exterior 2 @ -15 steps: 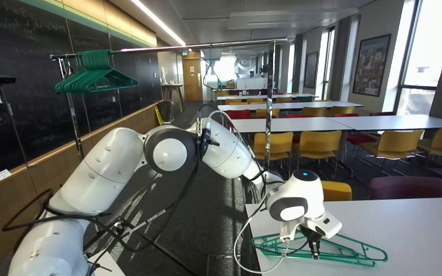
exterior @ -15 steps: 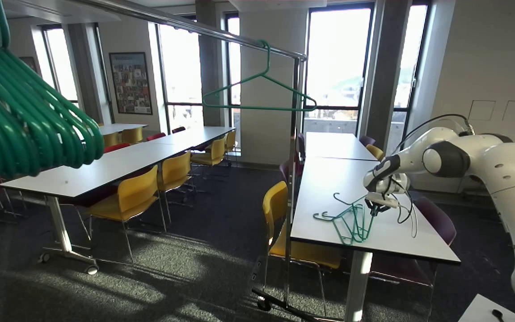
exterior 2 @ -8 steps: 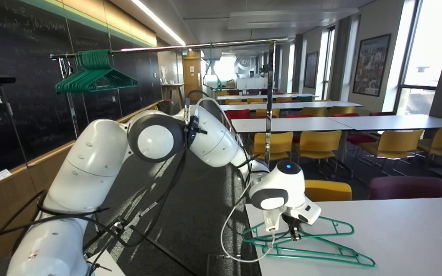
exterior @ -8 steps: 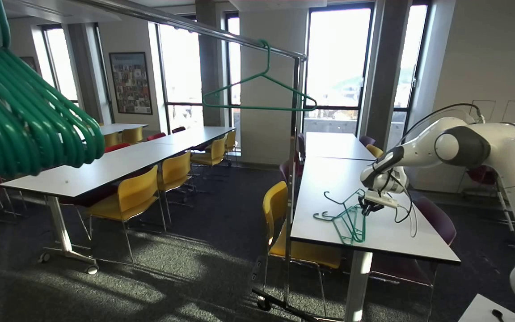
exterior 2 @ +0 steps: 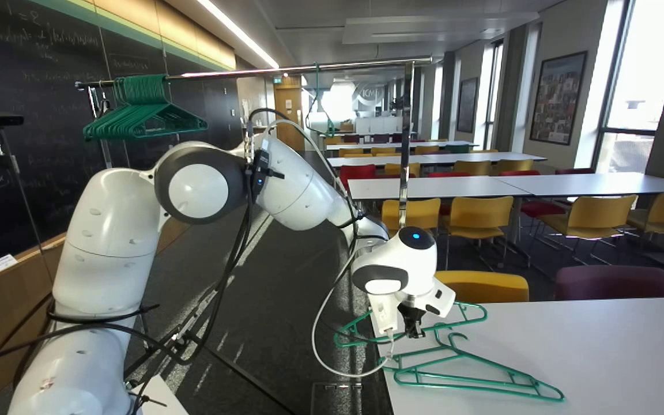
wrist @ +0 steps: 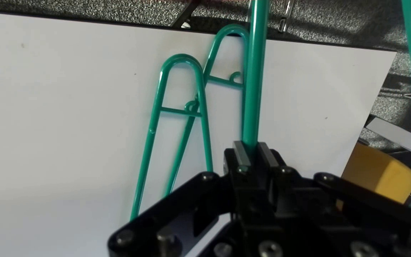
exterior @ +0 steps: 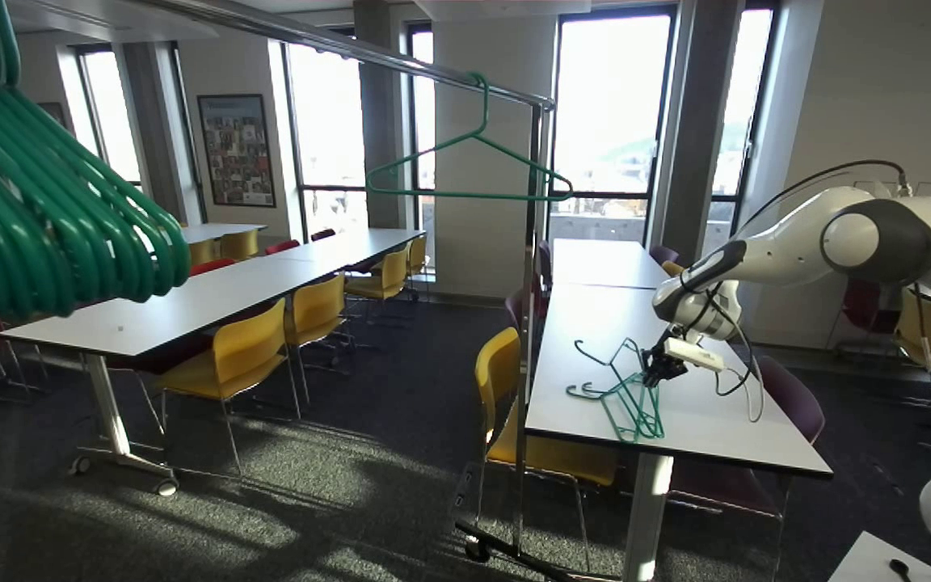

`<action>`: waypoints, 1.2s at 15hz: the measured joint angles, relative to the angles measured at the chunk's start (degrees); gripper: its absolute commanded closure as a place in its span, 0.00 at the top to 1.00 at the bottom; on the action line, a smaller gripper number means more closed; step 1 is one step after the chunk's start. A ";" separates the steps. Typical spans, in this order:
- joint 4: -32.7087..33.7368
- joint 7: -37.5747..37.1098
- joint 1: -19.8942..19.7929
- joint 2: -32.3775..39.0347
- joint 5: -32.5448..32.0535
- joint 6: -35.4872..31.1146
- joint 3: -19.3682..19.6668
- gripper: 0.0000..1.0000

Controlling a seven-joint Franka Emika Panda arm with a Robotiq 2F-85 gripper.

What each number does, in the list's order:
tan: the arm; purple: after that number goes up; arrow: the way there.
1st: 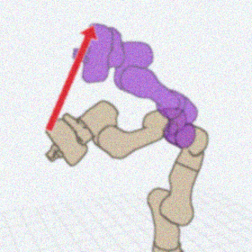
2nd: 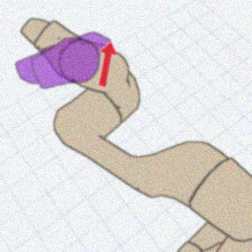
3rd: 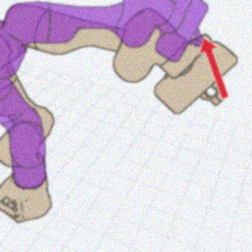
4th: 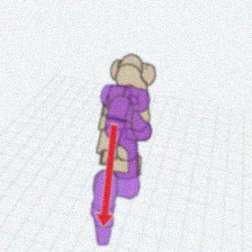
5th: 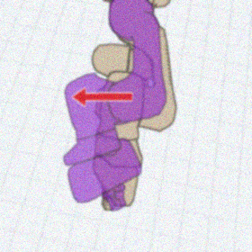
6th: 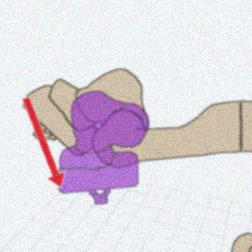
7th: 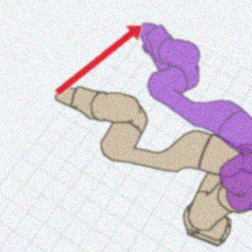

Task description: Put one hanger on the cloth rack

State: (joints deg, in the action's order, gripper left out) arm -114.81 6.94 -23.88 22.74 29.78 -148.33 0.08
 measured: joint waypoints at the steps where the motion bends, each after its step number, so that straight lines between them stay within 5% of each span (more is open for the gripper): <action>1: -0.77 0.07 0.28 -0.82 0.89 -0.31 -0.01 0.03; 9: -4.90 -1.74 7.91 -5.70 12.64 -10.80 -1.34 0.03; 18: -6.95 -4.58 13.53 -6.41 27.49 -49.27 -13.58 0.03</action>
State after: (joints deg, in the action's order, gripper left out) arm -121.76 2.36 -10.35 16.32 57.27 -197.60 -13.50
